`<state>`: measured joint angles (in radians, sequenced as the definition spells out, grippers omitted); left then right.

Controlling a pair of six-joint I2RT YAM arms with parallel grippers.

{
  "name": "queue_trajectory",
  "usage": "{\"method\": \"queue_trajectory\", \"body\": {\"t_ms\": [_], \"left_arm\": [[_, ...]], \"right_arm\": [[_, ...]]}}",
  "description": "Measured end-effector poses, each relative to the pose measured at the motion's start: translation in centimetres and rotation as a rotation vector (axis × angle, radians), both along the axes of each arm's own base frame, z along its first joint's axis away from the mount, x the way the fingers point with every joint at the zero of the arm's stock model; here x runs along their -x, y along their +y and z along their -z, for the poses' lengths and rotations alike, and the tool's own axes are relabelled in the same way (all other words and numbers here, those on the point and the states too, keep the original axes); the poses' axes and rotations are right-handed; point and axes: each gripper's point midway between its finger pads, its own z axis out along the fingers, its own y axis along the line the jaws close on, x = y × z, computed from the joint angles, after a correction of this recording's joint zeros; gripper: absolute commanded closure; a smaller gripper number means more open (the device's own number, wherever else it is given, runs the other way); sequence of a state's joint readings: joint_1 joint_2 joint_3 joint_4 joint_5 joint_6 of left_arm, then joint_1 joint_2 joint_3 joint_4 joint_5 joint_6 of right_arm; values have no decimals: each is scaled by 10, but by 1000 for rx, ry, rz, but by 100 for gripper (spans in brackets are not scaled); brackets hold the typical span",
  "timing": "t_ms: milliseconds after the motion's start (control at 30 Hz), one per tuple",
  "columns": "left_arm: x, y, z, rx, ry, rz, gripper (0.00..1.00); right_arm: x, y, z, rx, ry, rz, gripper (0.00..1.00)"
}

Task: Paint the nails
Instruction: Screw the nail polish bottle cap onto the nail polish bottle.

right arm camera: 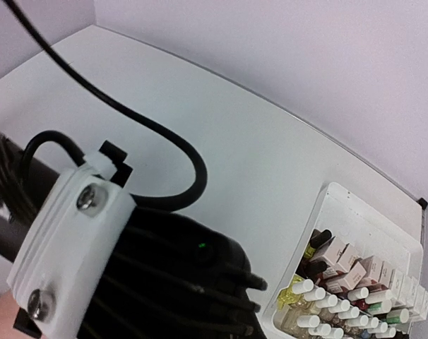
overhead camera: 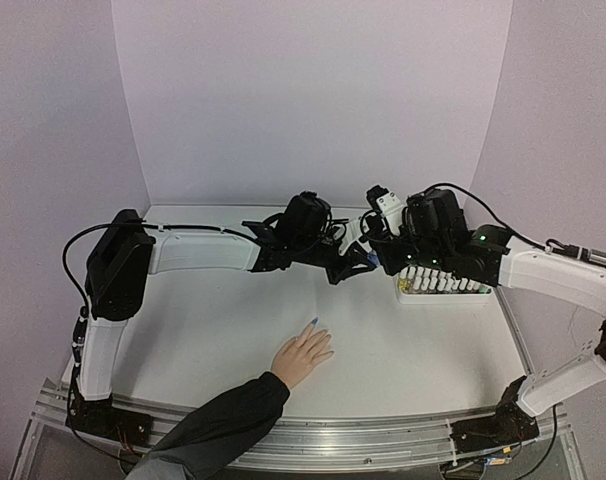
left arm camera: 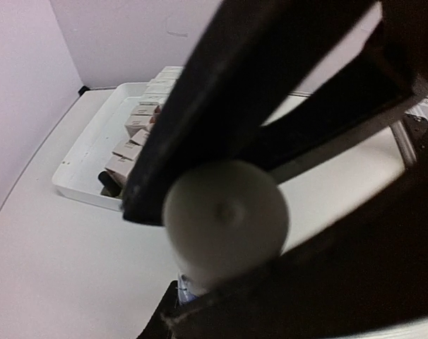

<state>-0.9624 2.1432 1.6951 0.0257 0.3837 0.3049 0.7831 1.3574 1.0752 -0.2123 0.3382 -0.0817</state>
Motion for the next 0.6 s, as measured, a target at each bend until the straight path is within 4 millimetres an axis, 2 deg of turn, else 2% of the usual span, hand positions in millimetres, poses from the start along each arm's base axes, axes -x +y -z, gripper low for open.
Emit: {"method": "queue_trajectory", "body": {"t_ms": [200, 367, 400, 433, 467, 600], "left_arm": [[-23, 9, 1, -8, -5, -102, 100], [-34, 13, 0, -6, -6, -151, 100], [-35, 14, 0, -4, -8, -156, 100], [-36, 14, -1, -3, -8, -162, 100], [-37, 15, -1, -3, -7, -167, 100], [-39, 13, -6, 11, -33, -163, 100]], "right_arm": [[-20, 6, 0, -64, -9, 192, 100], [-29, 9, -1, -106, -8, 282, 100], [-31, 9, -1, -110, -7, 291, 97], [-32, 10, -2, -113, -5, 299, 91], [-32, 10, -2, -115, -3, 305, 80], [-31, 8, 6, -90, 21, 310, 17]]}}
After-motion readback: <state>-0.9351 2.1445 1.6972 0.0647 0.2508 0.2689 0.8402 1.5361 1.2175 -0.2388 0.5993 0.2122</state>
